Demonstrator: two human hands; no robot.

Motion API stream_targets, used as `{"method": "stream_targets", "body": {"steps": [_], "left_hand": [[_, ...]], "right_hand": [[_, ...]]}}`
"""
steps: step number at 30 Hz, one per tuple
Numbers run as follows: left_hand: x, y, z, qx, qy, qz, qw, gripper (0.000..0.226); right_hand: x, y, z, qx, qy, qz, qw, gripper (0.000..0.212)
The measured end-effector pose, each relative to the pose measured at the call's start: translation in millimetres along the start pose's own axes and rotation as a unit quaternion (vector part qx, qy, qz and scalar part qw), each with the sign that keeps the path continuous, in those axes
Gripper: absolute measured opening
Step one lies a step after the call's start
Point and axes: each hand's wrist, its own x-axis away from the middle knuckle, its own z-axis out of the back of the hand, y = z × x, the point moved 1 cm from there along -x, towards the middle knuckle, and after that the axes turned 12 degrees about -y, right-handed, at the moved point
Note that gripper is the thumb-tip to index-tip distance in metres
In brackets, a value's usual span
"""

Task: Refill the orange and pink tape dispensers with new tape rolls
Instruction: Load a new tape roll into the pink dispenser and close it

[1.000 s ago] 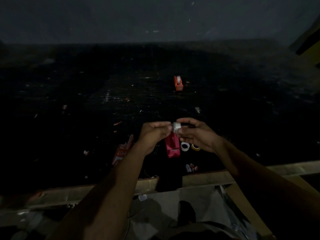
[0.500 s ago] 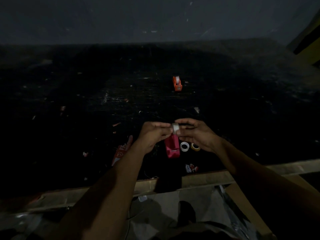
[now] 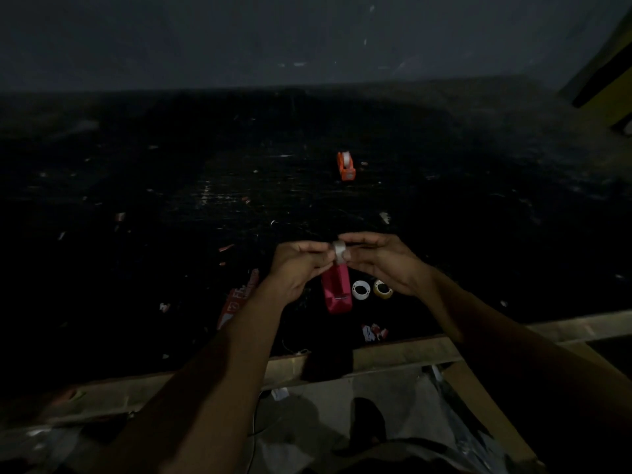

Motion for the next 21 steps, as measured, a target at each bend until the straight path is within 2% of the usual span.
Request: {"method": "stream_targets", "body": {"steps": [2,7,21], "left_hand": [[0.8,-1.0,-0.9,0.015,0.000,-0.001,1.000,0.018],[0.4,-1.9,-1.8,0.057,-0.003,-0.002,0.998,0.013],[-1.5,-8.9,1.3,0.083,0.011,0.021,0.996,0.011]], "right_hand": [[0.1,0.1,1.7,-0.011,-0.010,-0.006,1.000,0.041],[-0.4,1.7,0.7,-0.006,0.006,0.006,1.000,0.039],[-2.1,9.1,-2.4,0.005,0.016,-0.008,1.000,0.039]]}}
